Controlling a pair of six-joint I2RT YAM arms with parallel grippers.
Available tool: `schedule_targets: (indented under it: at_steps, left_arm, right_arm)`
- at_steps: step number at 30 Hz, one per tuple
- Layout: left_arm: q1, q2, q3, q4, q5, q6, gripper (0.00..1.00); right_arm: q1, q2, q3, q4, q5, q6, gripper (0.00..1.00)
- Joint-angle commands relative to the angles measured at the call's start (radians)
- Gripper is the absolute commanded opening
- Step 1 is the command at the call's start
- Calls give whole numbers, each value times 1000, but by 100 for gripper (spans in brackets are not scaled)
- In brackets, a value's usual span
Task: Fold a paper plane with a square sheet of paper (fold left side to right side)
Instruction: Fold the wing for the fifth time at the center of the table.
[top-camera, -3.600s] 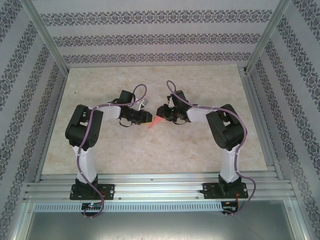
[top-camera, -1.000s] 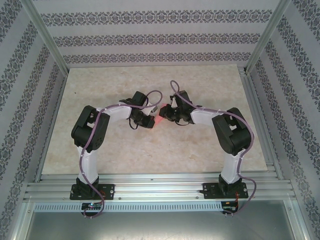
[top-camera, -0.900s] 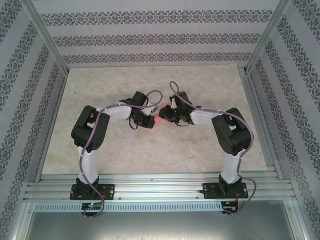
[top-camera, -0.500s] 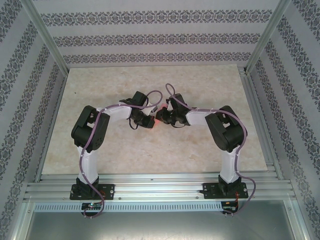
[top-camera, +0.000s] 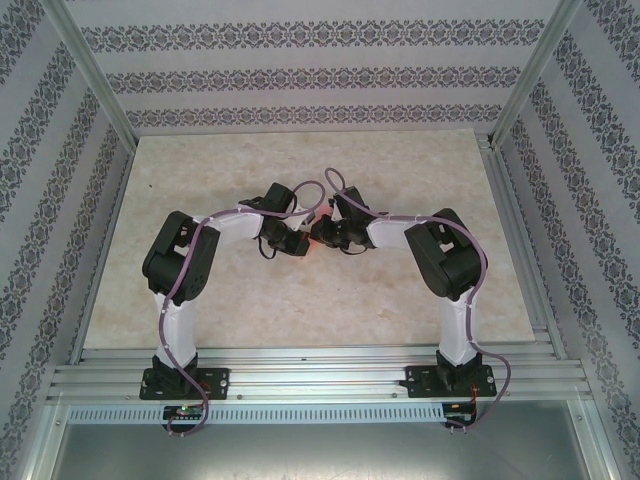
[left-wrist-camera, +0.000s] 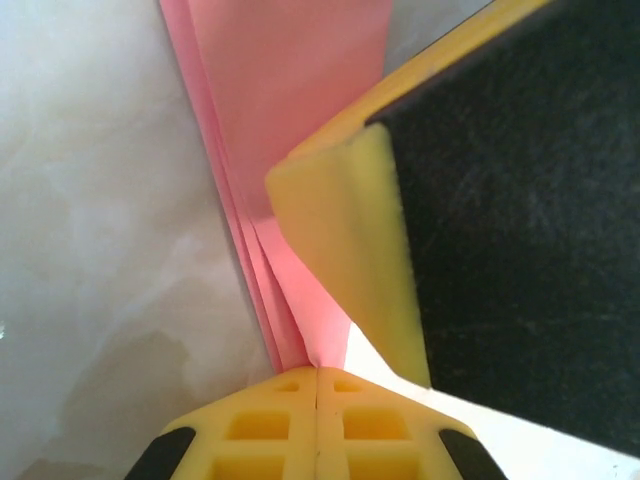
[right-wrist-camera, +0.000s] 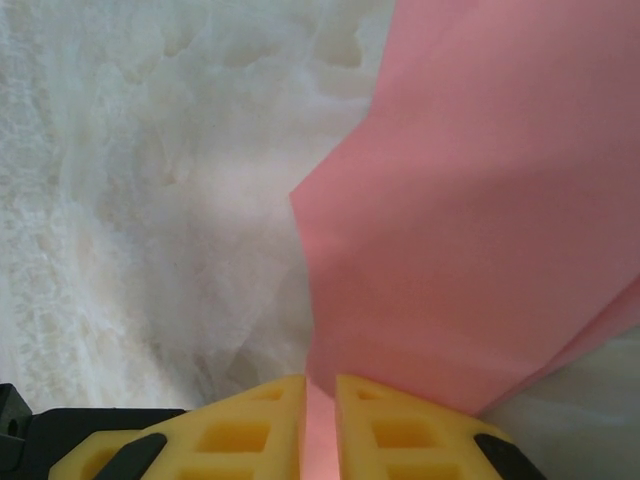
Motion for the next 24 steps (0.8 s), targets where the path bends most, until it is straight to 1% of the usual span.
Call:
schedule_targets:
  at_steps: [1, 14, 24]
  left_arm:
    - [6, 67, -57, 3, -101, -3, 0]
    - [-7, 91, -75, 2, -151, -7, 0]
    - [-19, 101, -76, -2, -164, -7, 0]
  right_arm:
    - [-9, 27, 18, -35, 65, -55, 16]
    - [-45, 54, 71, -125, 115, -134, 16]
    - [-75, 78, 119, -175, 115, -168, 16]
